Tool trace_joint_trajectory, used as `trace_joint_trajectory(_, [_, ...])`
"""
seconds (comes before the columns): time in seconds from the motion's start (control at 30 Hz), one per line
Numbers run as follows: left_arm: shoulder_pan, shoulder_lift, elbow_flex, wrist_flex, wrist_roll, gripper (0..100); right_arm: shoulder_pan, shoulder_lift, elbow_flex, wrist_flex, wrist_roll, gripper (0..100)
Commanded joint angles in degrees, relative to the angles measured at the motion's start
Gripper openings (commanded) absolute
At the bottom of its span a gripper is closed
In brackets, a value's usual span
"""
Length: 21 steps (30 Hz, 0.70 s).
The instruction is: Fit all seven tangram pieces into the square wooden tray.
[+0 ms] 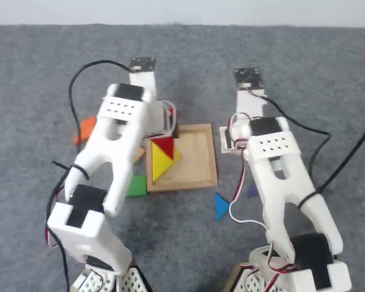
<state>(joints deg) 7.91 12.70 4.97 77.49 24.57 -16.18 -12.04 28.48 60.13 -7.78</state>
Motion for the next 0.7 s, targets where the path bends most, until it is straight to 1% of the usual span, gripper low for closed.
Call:
trace_joint_trajectory(0.0, [2.3, 3.4, -1.2, -4.0, 11.4, 15, 0.7, -3.3, -3.4, 0.7, -0.9, 5.8])
trace_joint_trajectory(0.07, [2.6, 7.4, -1.3, -5.2, 16.9, 15, 0.7, -3.3, -3.3, 0.7, -0.9, 5.8])
trace_joint_trajectory(0.13, [2.6, 10.4, -2.2, -6.0, 20.4, 15, 0.7, -3.4, -2.9, 0.6, -0.9, 5.8])
trace_joint_trajectory(0.3, [2.5, 12.0, -6.6, -3.3, 21.1, 15, 0.7, -3.4, -2.9, 0.4, -0.6, 5.8])
trace_joint_trajectory(0.43, [2.6, 12.1, -6.9, -2.7, 21.1, 16, 0.6, -3.4, -2.9, 0.3, -0.6, 5.8])
trace_joint_trajectory(0.67, [4.0, 12.0, -8.0, 2.7, 21.1, 33, 0.6, -3.4, -2.8, 0.2, -0.6, 5.8])
